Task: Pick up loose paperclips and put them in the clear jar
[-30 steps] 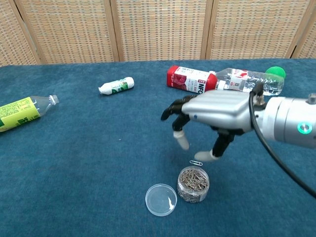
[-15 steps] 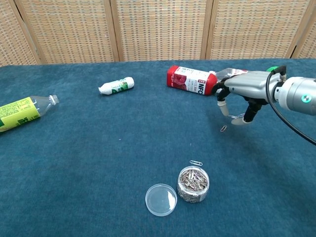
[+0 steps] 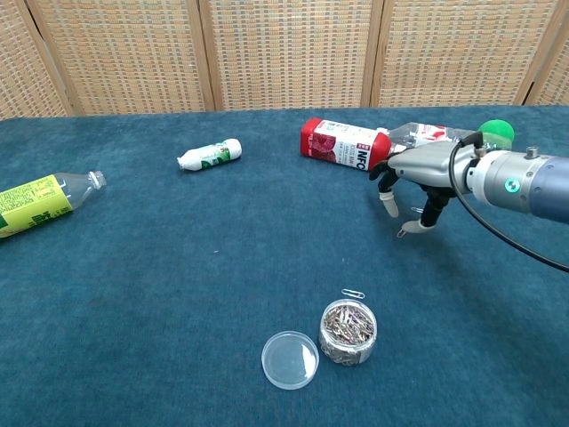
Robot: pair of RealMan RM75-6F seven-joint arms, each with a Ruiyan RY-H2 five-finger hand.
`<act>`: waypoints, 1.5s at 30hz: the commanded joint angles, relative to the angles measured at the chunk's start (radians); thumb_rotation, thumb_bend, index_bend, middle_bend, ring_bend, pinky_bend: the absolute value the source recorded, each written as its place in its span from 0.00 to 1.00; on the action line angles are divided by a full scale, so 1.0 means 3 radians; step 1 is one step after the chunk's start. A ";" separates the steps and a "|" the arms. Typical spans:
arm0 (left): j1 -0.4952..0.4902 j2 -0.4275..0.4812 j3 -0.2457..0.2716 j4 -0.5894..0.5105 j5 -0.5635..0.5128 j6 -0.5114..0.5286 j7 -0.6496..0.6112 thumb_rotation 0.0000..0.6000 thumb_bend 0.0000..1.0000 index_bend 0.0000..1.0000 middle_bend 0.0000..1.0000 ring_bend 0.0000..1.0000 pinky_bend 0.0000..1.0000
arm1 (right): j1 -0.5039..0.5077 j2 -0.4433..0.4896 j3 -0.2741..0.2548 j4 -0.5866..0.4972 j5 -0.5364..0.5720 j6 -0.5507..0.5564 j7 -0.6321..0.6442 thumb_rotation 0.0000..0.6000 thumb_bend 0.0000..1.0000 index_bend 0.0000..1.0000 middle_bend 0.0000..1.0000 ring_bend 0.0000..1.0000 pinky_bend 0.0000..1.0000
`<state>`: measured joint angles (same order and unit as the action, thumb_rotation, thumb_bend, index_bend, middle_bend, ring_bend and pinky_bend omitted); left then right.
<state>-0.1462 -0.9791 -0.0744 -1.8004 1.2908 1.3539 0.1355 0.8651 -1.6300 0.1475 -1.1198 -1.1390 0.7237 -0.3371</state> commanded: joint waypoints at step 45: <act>-0.0015 -0.0029 0.0001 0.0017 -0.0034 -0.0009 0.0043 1.00 0.00 0.00 0.00 0.00 0.00 | 0.0028 -0.0164 -0.0098 0.0327 0.0024 -0.0115 -0.0045 1.00 0.44 0.63 0.10 0.00 0.00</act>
<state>-0.1507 -0.9879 -0.0740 -1.7953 1.2807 1.3511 0.1486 0.8736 -1.6794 0.1179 -1.0217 -1.1318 0.6890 -0.3506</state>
